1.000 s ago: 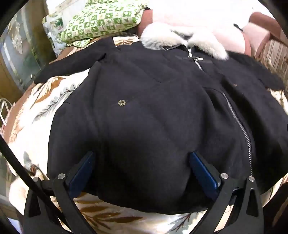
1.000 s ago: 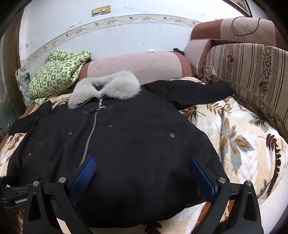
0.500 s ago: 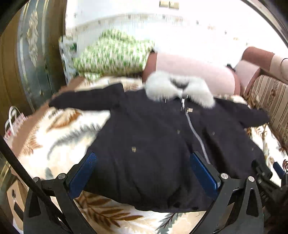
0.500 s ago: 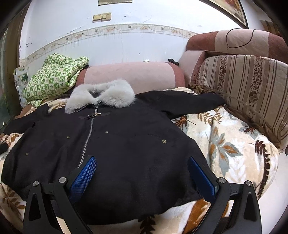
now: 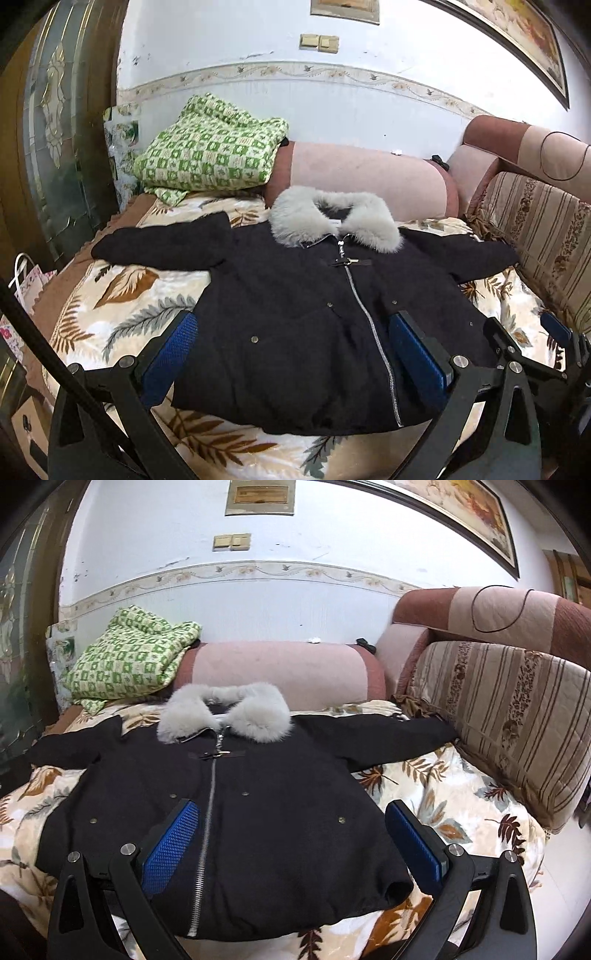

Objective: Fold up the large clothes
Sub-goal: 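Position both grippers over the black coat's front panels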

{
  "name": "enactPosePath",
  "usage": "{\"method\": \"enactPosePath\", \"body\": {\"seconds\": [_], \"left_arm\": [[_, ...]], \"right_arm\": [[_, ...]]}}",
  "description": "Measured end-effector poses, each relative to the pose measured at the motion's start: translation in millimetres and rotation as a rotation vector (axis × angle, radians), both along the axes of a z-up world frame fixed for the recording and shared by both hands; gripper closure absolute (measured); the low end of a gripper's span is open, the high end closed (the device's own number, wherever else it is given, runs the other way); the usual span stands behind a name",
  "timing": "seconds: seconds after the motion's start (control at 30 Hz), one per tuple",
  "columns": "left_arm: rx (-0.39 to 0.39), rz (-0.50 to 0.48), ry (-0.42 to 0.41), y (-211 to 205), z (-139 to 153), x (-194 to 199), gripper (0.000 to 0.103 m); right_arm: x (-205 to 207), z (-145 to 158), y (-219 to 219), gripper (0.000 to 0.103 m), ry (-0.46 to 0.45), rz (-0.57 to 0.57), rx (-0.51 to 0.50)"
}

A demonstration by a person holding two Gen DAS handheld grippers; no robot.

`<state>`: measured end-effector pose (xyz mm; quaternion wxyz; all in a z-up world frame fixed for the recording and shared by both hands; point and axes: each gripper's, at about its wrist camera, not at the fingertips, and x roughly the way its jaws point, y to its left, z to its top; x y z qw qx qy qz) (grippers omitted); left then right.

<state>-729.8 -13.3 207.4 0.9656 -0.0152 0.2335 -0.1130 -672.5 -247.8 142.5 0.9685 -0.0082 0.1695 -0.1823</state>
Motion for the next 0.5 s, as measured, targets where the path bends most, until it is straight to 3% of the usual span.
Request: {"method": "enactPosePath", "body": {"seconds": [0.03, 0.07, 0.17, 0.23, 0.37, 0.5], "left_arm": [[0.009, 0.006, 0.024, -7.8, 20.9, -0.4, 0.000], [0.015, 0.008, 0.040, -5.3, 33.1, -36.2, 0.000], [0.042, 0.034, 0.118, -54.9, 46.7, 78.4, 0.000], [0.047, 0.062, 0.155, -76.8, 39.9, 117.0, 0.000], [0.042, 0.068, 0.186, -89.5, 26.0, 77.8, 0.000], [0.069, 0.109, 0.220, -134.7, 33.7, 121.7, 0.000]], "right_arm": [[-1.2, 0.8, 2.7, 0.001, 0.006, 0.007, 0.002], [-2.3, 0.7, 5.7, 0.001, 0.014, 0.012, 0.000], [-5.1, -2.3, 13.7, 0.001, 0.033, 0.020, -0.022], [-5.9, -2.7, 16.7, 0.001, 0.036, 0.020, -0.031], [-6.2, 1.0, 17.1, 0.001, 0.031, 0.026, -0.021], [-2.3, 1.9, 15.8, 0.001, 0.028, 0.029, -0.010]]}}
